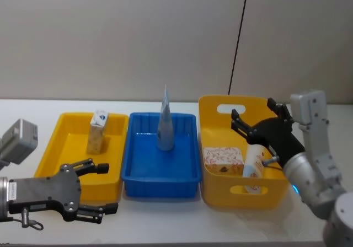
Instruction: Bimanual collaborative sorting of washing and personal care products
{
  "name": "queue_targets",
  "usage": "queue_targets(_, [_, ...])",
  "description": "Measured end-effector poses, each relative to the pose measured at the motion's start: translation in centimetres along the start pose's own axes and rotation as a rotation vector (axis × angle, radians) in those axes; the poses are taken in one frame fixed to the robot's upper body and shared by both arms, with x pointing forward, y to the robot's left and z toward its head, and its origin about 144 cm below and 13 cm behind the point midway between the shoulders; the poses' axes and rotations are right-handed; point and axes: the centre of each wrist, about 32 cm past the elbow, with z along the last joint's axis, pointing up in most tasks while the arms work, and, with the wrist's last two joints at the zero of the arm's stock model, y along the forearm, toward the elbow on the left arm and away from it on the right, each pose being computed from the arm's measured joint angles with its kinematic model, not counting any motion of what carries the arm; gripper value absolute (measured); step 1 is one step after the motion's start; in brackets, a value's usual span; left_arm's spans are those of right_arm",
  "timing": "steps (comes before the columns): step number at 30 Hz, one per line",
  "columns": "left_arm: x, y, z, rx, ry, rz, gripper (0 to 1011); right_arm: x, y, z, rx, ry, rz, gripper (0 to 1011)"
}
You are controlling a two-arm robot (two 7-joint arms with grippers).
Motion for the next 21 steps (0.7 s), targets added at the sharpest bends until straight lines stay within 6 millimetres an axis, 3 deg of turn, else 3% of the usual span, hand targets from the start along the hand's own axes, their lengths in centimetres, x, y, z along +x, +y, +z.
queue_targets(10, [0.0,0.0,0.0,0.0,0.0,0.0,1001,0.5,-3.6,0.1,-0.071,0.019,0.101,1000])
queue_targets(21, [0.0,0.0,0.0,0.0,0.0,0.0,1001,0.1,-5.1,0.5,-0.098,-0.002,0.133,1000])
